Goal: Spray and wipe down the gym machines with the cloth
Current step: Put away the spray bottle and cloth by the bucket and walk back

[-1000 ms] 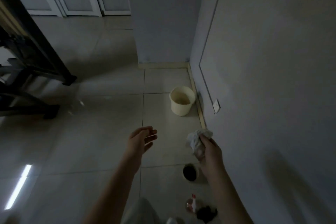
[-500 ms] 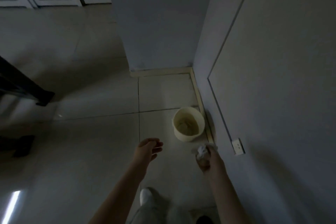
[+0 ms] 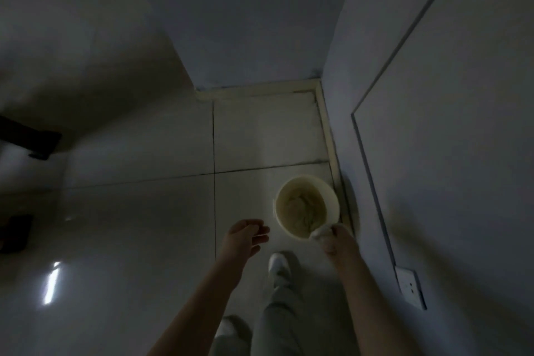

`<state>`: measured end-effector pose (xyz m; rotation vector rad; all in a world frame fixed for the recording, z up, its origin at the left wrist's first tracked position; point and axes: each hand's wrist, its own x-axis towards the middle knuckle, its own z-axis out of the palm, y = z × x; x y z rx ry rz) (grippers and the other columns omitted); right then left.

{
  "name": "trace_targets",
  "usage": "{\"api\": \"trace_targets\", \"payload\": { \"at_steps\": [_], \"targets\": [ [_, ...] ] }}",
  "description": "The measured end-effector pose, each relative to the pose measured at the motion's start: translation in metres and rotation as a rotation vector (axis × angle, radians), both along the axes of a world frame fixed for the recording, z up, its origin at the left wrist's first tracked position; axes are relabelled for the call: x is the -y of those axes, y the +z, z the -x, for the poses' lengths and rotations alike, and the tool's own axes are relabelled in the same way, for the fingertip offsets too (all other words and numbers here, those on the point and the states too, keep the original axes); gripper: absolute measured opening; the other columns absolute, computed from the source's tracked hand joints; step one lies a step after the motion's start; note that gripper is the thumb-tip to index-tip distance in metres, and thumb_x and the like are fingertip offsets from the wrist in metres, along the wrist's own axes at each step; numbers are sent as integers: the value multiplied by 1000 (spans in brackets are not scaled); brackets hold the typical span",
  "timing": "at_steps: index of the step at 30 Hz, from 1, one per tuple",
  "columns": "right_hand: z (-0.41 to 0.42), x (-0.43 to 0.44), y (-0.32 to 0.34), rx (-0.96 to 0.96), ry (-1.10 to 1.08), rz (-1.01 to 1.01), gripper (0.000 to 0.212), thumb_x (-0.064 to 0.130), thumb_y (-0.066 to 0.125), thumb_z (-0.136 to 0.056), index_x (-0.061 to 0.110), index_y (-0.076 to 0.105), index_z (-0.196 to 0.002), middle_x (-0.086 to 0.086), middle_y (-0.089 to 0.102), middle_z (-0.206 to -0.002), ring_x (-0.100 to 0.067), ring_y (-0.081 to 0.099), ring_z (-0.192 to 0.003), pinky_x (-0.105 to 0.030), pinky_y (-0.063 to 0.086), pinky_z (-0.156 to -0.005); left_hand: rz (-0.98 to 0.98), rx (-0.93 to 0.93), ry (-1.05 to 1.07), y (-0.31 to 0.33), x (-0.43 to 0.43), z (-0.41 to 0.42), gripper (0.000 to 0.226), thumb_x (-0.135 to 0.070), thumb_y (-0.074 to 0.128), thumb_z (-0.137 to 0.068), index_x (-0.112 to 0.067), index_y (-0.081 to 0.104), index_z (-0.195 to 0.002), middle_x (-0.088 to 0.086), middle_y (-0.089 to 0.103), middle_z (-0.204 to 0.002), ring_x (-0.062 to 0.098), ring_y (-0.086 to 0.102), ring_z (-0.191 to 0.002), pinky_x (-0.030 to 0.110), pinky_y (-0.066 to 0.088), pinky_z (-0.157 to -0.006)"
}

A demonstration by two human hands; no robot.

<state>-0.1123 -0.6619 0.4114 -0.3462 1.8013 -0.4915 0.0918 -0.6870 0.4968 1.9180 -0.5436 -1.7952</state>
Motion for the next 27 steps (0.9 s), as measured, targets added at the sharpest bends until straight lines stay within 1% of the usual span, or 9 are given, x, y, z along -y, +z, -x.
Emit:
{"api": "trace_targets", "payload": {
  "at_steps": [2,6,11,14,16,19,22,24,27],
  "targets": [
    [13,6,-15,156,-125,5,22,5,49,-94,5,55,-115,-29,50,-127,-22,51,-94,-47,44,-97,-28,17,14,-6,9,2,20,-4,40,-98,-8,60,-97,7,67,-91,18,62,-82,29,45,-76],
    [16,32,-6,294,-424,-58,13,17,51,-95,6,58,-97,-16,59,-98,-25,56,-94,-38,41,-93,-35,40,41,-10,25,-3,23,-3,39,-98,-10,60,-92,6,66,-88,18,61,-80,29,44,-75],
    [10,51,20,293,-519,-55,32,12,46,-97,0,48,-126,-22,51,-132,-34,47,-124,-43,34,-108,-45,53,79,-2,46,-10,24,-1,39,-97,-10,60,-91,7,65,-87,18,61,-78,28,43,-73],
    [2,65,38,316,-539,-58,17,13,45,-98,2,57,-101,-21,54,-129,-30,54,-109,-41,38,-103,-19,37,94,10,56,-14,23,-3,40,-97,-11,60,-91,6,66,-88,18,62,-79,29,44,-74],
    [-9,74,52,317,-552,-27,16,13,47,-97,2,58,-100,-20,57,-123,-26,56,-97,-38,42,-98,1,15,113,22,60,-22,22,-4,40,-97,-11,61,-93,6,67,-89,18,62,-82,30,44,-75],
    [-36,89,76,314,-479,10,28,16,52,-94,1,56,-118,-11,63,-100,-23,58,-91,-34,48,-77,50,-9,189,38,62,-41,23,-5,41,-97,-11,62,-94,5,68,-89,18,63,-82,30,45,-76],
    [-78,102,106,321,-347,49,21,18,47,-96,4,59,-108,-13,61,-117,-26,58,-100,-38,43,-90,86,-38,335,60,54,-75,23,-5,40,-98,-10,62,-94,4,67,-87,17,63,-80,28,45,-75],
    [-104,109,126,339,-272,113,29,15,36,-100,1,54,-118,-16,55,-126,-31,54,-114,-37,39,-98,105,-68,413,71,49,-94,23,-5,39,-98,-11,61,-93,4,67,-86,17,63,-79,27,44,-73],
    [-165,125,158,363,-100,190,35,15,38,-100,1,48,-130,-13,61,-117,-27,58,-106,-31,45,-85,159,-96,572,93,39,-144,23,-5,39,-98,-11,61,-93,3,67,-85,15,64,-76,26,44,-72]
  ]
}}
